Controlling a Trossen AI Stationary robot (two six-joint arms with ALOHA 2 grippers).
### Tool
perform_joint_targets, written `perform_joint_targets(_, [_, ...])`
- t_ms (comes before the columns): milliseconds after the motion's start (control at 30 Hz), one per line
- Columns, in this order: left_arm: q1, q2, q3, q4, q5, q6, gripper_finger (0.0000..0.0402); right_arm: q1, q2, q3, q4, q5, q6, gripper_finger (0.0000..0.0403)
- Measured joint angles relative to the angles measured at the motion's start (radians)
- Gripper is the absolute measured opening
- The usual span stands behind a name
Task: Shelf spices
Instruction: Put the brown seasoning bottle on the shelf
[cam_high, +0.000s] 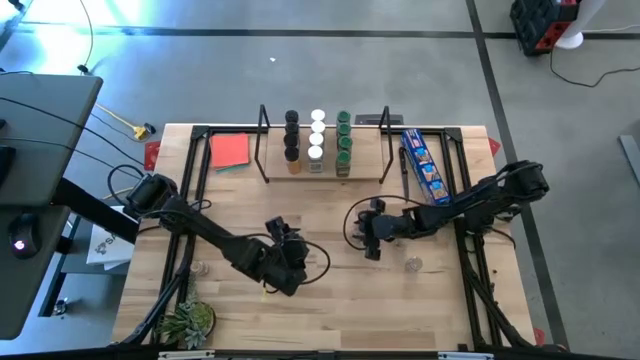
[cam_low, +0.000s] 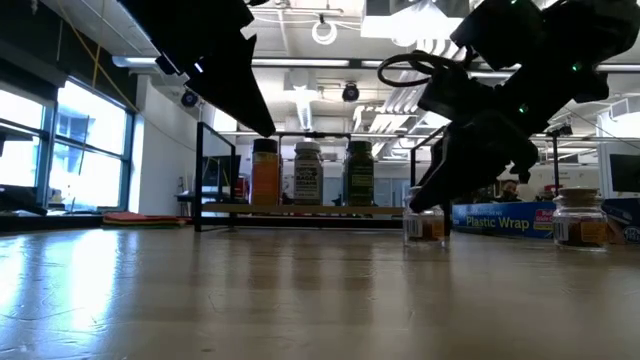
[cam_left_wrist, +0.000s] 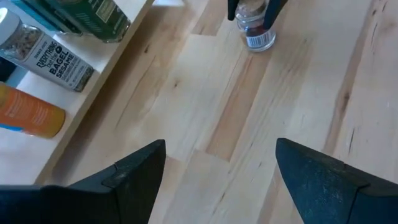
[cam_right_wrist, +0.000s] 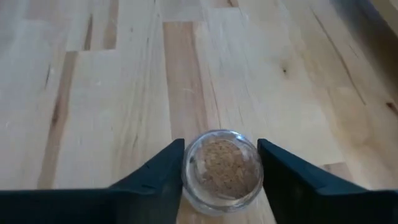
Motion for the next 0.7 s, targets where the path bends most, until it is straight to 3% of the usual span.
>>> perform_joint_targets(133, [0.000,0.000,0.000,0.003,0.000,0.000,0.0298,0.000,-0.004,0.025,-0.026,-0.009,0.026,0.0157])
perform_joint_targets(267, [0.000,0.000,0.000,0.004,-0.002,-0.001,0.0298,-0.022,-0.082,0.150,-0.203,0.031,-0.013,0.0157])
perform_joint_targets(367, [-0.007,0.000,0.000,-0.005,-0.002,-0.017,0.0298,-0.100,-0.162,0.292,-0.457,0.093,-0.090,0.0157])
perform_joint_targets(500, [-0.021,0.000,0.000,-0.010,-0.011,-0.027,0.0298,-0.281,-0.231,0.495,-0.680,0.089,-0.231,0.0157])
perform_joint_targets(700, [-0.043,0.000,0.000,-0.017,-0.053,-0.042,0.0298,-0.637,-0.157,0.688,-0.748,-0.197,-0.441,0.0157])
